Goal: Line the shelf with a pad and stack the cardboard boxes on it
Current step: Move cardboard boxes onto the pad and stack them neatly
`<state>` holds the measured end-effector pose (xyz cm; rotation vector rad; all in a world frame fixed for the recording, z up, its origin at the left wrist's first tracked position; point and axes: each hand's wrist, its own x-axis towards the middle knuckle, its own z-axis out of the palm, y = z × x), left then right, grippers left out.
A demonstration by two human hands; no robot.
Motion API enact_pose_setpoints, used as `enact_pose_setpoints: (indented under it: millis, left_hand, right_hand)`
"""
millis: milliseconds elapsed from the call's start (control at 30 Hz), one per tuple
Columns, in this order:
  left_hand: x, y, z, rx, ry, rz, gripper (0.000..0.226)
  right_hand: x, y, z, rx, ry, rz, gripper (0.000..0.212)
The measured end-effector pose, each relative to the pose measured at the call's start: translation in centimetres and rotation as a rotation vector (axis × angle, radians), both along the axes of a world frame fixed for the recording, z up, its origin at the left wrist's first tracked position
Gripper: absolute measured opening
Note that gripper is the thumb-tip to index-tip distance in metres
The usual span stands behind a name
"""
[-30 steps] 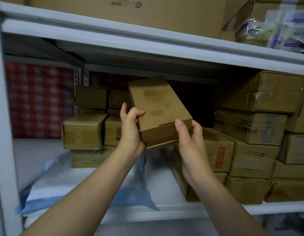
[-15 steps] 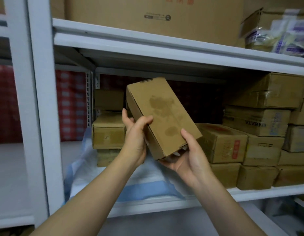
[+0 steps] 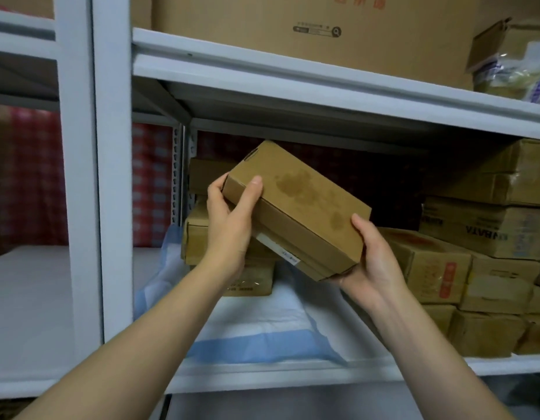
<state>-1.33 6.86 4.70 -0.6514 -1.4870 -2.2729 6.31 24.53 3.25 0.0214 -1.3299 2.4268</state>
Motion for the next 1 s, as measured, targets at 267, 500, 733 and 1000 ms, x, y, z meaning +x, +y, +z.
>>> enact_pose_setpoints:
  millis: [267,500,733,1000]
  left_hand:
    - [0.0,-1.9,-1.4,-0.025,-0.093,0.181,0.04]
    - [1.7,-4.1,-4.8,0.0,-0.086,0.209,0.03]
    - [3.3,-7.2,-5.8,-0.071,-0.036,0.037,0.057]
    - [2.9,-10.4,-6.6,-0.428,-0.109,-0.073,0.095]
  right_hand:
    - [-2.1,-0.4,-0.5,0.062,-0.089,0.078,0.024]
    - [-1.4,-1.9,-1.9,0.071,-0.091,0.109,0.027]
    - [0.2,-2.6,-3.8,0.077,-0.004,0.107,0.041]
    - [1.0,-1.9,-3.9,0.61,-0.05,0.037,0.101]
